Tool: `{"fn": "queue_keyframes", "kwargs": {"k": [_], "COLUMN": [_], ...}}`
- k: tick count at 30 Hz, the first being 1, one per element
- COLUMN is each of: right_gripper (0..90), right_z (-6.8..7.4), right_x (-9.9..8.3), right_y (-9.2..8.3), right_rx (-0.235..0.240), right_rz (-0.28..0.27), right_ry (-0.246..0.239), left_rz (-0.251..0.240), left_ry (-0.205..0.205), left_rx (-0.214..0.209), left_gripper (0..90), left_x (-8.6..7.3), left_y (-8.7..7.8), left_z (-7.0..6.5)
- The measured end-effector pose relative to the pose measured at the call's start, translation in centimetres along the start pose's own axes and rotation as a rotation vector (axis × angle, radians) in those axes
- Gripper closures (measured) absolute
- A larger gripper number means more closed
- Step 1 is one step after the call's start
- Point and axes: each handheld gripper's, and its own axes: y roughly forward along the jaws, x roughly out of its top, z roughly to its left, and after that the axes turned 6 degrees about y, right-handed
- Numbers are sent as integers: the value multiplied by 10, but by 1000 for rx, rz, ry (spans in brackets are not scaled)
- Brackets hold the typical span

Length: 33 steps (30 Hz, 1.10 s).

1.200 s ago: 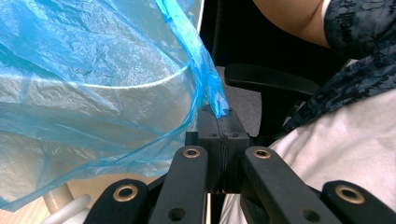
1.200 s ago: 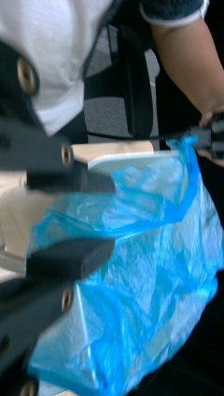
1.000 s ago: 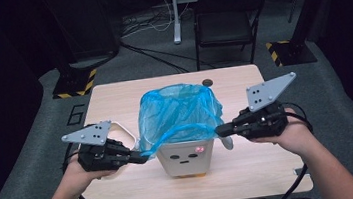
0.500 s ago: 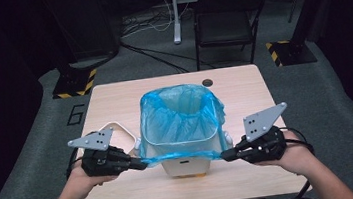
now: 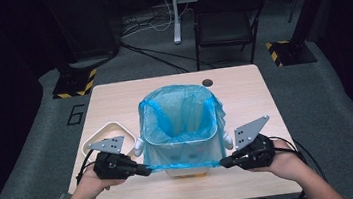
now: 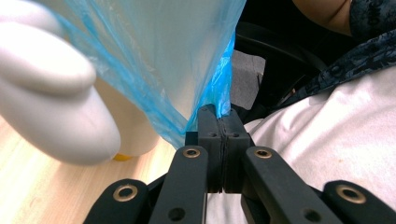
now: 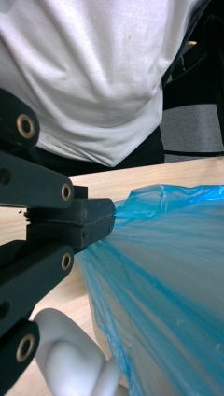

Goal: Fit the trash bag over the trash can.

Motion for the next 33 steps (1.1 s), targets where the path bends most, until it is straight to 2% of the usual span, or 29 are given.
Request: {"fn": "queue_keyframes", "kwargs": {"k": [2, 6, 12, 16, 19, 23, 27, 33], "right_gripper": [883, 794, 699, 627, 555, 495, 462, 477], "right_z": [0, -1, -2, -2, -2, -6, -10, -9], "right_x": [-2, -7, -13, -8, 0, 11, 20, 26], "right_y": [-3, -15, -35, -42, -46, -48, -46, -41], "right_rx": [1, 15, 16, -34, -74, -121, -150, -129], "right_rz": [-13, -63, -144, -185, -229, -289, -310, -327], "right_ry": [4, 26, 59, 63, 56, 61, 59, 44], "left_rz": [-18, -39, -86, -100, -102, -88, -97, -91], "left_ry": [8, 21, 35, 40, 62, 78, 88, 103], "left_rx": [1, 9, 64, 118, 149, 211, 203, 191], "left_gripper": [843, 688, 606, 517, 471, 386, 360, 373], "left_x": [0, -2, 2, 15, 30, 49, 58, 65], "left_y": [-3, -13, -29, -35, -38, -39, -36, -28], "left_z": [-2, -6, -12, -14, -14, -11, -7, -7]}}
